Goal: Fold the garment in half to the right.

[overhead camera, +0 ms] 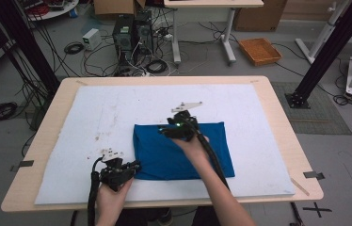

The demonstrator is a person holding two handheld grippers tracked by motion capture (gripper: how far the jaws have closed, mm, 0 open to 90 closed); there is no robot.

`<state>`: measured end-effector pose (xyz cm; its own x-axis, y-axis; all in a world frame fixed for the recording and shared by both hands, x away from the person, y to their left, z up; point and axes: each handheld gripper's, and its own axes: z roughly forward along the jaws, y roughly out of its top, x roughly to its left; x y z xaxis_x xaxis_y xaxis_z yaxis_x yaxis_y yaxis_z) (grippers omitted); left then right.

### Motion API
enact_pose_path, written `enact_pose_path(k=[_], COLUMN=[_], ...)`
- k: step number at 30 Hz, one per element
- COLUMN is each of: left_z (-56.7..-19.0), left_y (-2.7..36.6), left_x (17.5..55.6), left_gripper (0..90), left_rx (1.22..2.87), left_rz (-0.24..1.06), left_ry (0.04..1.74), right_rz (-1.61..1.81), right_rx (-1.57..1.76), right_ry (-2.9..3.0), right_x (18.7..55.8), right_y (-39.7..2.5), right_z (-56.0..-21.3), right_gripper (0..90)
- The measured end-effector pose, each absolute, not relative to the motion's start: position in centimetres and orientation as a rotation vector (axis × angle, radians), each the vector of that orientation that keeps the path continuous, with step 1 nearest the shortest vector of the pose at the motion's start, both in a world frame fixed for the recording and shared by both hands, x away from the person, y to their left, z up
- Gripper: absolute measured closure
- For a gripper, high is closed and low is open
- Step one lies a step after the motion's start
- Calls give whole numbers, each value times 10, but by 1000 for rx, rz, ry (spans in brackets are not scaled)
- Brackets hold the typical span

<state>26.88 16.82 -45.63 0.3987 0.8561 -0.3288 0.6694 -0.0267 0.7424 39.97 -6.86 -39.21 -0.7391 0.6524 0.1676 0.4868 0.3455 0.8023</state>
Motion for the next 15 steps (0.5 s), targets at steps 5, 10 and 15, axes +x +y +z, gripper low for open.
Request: enact_pose_path(k=[5, 10, 15], left_z=[-457, -457, -457], left_y=[169, 169, 168], left_x=[269, 268, 268], left_gripper=[823, 822, 822], left_rx=[1760, 1749, 1755], left_rz=[261, 256, 270], left_ry=[1327, 1332, 1326], right_rz=[1240, 1128, 958], right_rx=[1083, 1121, 1081], right_ry=[2491, 2501, 2516], right_x=[421, 433, 439], right_y=[-12, 36, 67], right_z=[-406, -421, -431], right_gripper=[504, 531, 548])
